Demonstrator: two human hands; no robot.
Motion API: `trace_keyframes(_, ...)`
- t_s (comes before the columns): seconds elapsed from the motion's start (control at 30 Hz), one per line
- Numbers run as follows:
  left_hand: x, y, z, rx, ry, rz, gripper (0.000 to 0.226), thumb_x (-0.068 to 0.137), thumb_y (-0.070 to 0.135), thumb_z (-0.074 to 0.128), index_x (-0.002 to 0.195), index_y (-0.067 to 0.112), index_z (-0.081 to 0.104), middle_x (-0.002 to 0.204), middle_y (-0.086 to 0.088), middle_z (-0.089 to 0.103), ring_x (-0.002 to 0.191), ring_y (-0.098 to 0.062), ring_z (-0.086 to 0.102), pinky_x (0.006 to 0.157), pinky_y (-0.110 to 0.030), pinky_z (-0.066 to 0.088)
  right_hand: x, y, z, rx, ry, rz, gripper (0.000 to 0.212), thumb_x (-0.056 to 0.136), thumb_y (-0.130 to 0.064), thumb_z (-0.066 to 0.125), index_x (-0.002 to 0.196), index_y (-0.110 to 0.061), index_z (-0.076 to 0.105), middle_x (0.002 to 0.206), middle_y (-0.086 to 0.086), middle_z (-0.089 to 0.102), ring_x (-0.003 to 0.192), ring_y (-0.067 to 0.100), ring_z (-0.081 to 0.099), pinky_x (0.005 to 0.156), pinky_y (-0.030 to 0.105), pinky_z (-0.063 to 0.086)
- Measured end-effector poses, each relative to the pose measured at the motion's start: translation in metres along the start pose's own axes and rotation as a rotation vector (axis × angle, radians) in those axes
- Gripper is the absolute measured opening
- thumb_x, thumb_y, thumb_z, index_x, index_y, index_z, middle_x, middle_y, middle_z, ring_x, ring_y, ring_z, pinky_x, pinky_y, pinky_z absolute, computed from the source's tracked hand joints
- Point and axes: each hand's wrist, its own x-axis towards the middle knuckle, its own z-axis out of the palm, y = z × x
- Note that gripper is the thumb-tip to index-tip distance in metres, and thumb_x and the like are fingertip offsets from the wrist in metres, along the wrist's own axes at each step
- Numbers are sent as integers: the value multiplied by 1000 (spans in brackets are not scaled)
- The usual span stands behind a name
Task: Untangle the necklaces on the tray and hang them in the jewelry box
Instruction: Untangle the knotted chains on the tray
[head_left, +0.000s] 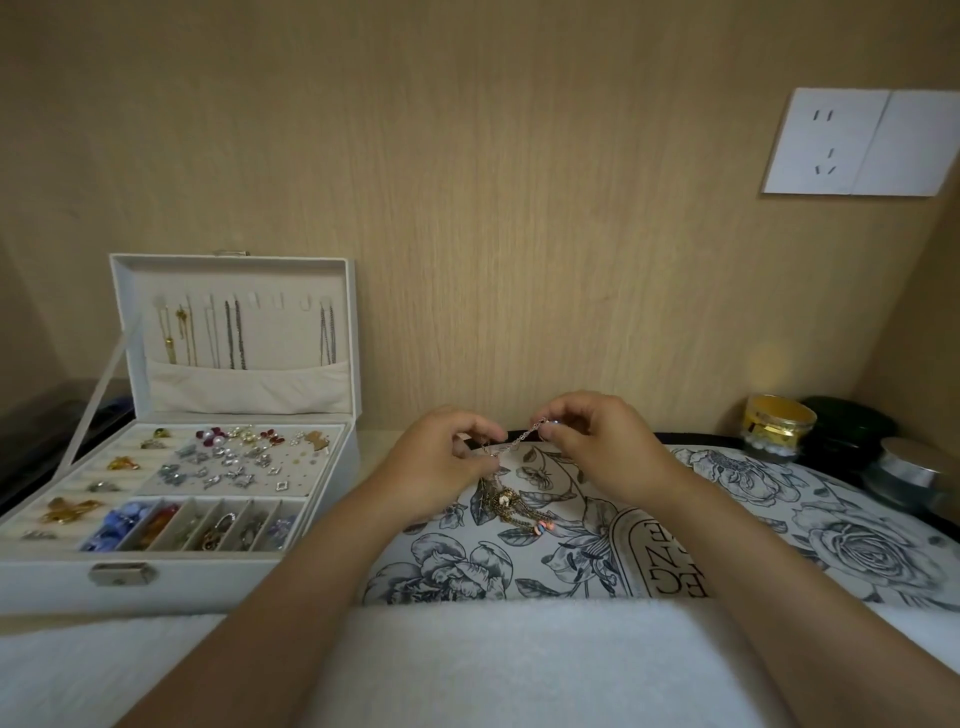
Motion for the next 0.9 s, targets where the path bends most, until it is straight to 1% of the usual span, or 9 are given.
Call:
trace_keyframes(0.07,1,-4,0,220,-20,37,18,89,24,72,104,34,70,103,12,52,81,2,51,81,-18,45,0,-1,1,44,24,11,9,96,-19,64,90,-24,69,77,-9,66,67,-2,60,65,21,50)
trace_keyframes(0.13,1,-6,2,346,-23,26,21,91,27,69,111,34,68,109,11,46,95,-4,50,89,-21,41,0,-4,3,165,18,46,9,97,-17,63,90,-19,66,82,2,69,72,15,66,73,36,58)
trace_keyframes(0.27,0,8,12,188,-19,-1,40,91,31,66,130,32,57,124,10,47,113,-5,49,102,-27,42,0,-14,4,511,-13,104,9,99,-7,58,91,-5,63,78,9,68,69,19,67,67,37,60)
trace_keyframes(0.4,-5,16,24,-208,-194,-53,26,90,26,70,113,33,61,109,10,70,103,-5,65,99,-30,49,0,-22,0,730,9,136,11,102,-8,53,94,-5,60,78,10,68,67,21,68,66,34,60)
trace_keyframes(0.5,-7,12,24,-224,-196,-36,7,92,28,68,97,24,70,83,3,74,82,-16,70,93,-46,53,1,-22,-1,828,34,172,10,103,-11,51,99,-6,58,78,9,66,64,18,65,66,31,61)
trace_keyframes(0.6,-4,6,19,-84,-147,-24,15,95,36,64,87,28,73,82,5,74,80,-15,69,91,-47,54,3,-18,-1,893,73,223,10,104,-12,49,99,-8,57,74,5,61,61,17,61,70,36,59)
trace_keyframes(0.73,-2,1,5,139,-87,27,19,99,38,56,98,35,75,98,11,72,94,-10,65,92,-38,51,4,-8,-3,683,99,320,13,102,-5,49,107,-8,61,73,5,57,54,15,52,60,32,56)
trace_keyframes(0.8,-2,-1,-2,464,-59,109,28,103,37,47,113,31,72,103,9,66,96,-9,60,82,-30,47,2,0,-2,355,36,350,15,100,-6,51,103,-8,65,74,4,61,54,14,51,54,28,49)
trace_keyframes(0.9,-3,-4,-6,777,-16,190,35,105,40,38,118,31,69,107,7,64,97,-12,59,68,-27,34,-3,8,0,-69,-141,326,16,95,-20,59,90,-10,71,78,1,69,63,11,60,61,25,50)
